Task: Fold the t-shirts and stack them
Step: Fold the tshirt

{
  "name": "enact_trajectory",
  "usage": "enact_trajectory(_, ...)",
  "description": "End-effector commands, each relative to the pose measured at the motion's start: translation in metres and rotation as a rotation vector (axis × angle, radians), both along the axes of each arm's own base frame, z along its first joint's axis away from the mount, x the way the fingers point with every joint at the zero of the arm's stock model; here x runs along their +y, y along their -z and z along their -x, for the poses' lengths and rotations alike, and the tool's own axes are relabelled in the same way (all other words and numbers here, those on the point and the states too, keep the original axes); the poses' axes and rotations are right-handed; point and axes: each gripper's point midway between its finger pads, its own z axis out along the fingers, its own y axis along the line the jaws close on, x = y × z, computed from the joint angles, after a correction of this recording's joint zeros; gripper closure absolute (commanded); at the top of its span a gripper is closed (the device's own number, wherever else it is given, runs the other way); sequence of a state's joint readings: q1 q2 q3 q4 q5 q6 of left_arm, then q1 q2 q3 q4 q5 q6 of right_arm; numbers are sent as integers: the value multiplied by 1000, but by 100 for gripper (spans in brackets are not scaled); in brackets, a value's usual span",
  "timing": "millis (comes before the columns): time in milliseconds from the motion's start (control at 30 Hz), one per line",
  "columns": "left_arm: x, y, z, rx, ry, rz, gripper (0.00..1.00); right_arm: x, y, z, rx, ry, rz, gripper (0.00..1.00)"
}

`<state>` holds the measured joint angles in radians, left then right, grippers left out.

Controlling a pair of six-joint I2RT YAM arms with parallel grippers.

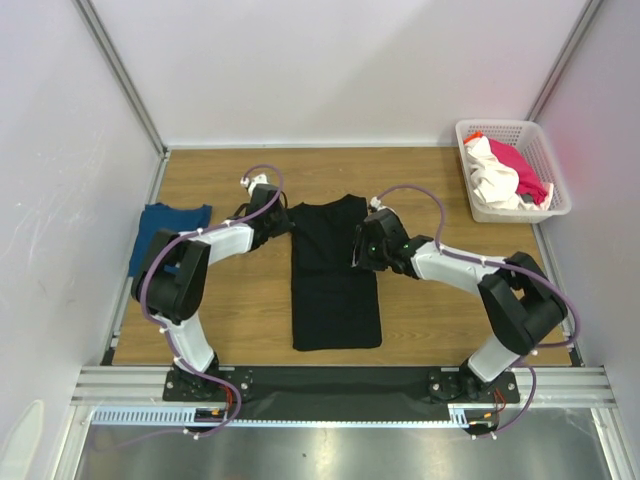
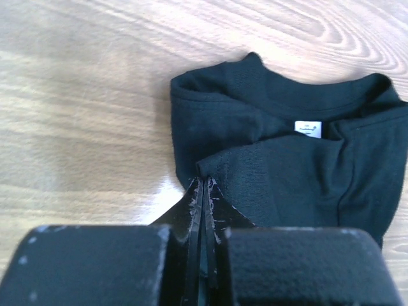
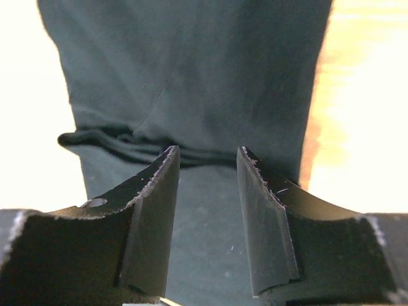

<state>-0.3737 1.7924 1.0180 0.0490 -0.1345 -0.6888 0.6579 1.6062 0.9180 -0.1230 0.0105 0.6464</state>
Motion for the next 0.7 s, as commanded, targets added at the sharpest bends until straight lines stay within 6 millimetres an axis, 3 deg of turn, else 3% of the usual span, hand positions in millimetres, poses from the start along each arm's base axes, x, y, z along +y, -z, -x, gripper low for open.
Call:
enact_trajectory(0,12,-11,-8,-27,-51,-5,92,12,-19,-26,-78,-10,-20,53)
enact_trajectory(33,9,-14,-10,-37,-40,3,88,13,-21,-29,-85,-12,-19,53)
enact_trajectory(67,8,-16,-10,-41,-29,1,72,17,-27,-36,-108,-23,-18,53)
enact_trajectory(133,3,-27,-12,-67,4,17,59,19,-23,-47,-110,-27,1,53)
enact_trajectory(167,3,-30,-11,-75,14,15,41,23,-32,-56,-132,-33,1,53)
enact_trajectory(233,3,-48,-7,-107,30,21,35,26,-26,-68,-134,-47,11,53)
enact_trajectory(300,5,-60,-2,-128,35,18,33,35,-42,-87,-187,-64,6,53)
enact_trajectory(333,7,-58,6,-119,34,19,33,37,-32,-96,-176,-69,23,53)
enact_trajectory(367,5,-73,11,-144,43,54,35,37,-28,-101,-167,-73,39,53)
enact_trajectory(400,3,-64,24,-123,59,66,35,44,-40,-115,-197,-77,35,53)
enact_trajectory(433,-2,-76,28,-151,69,101,36,43,-24,-121,-169,-77,60,53)
enact_trajectory(467,-8,-75,36,-149,86,114,37,47,-31,-132,-191,-80,56,53)
enact_trajectory(533,-13,-66,50,-139,102,119,37,47,-16,-142,-174,-86,82,51)
enact_trajectory(600,-22,-58,60,-124,123,117,39,52,-23,-154,-202,-104,92,50)
enact_trajectory(667,-31,-49,67,-98,149,133,41,55,-13,-158,-198,-121,113,48)
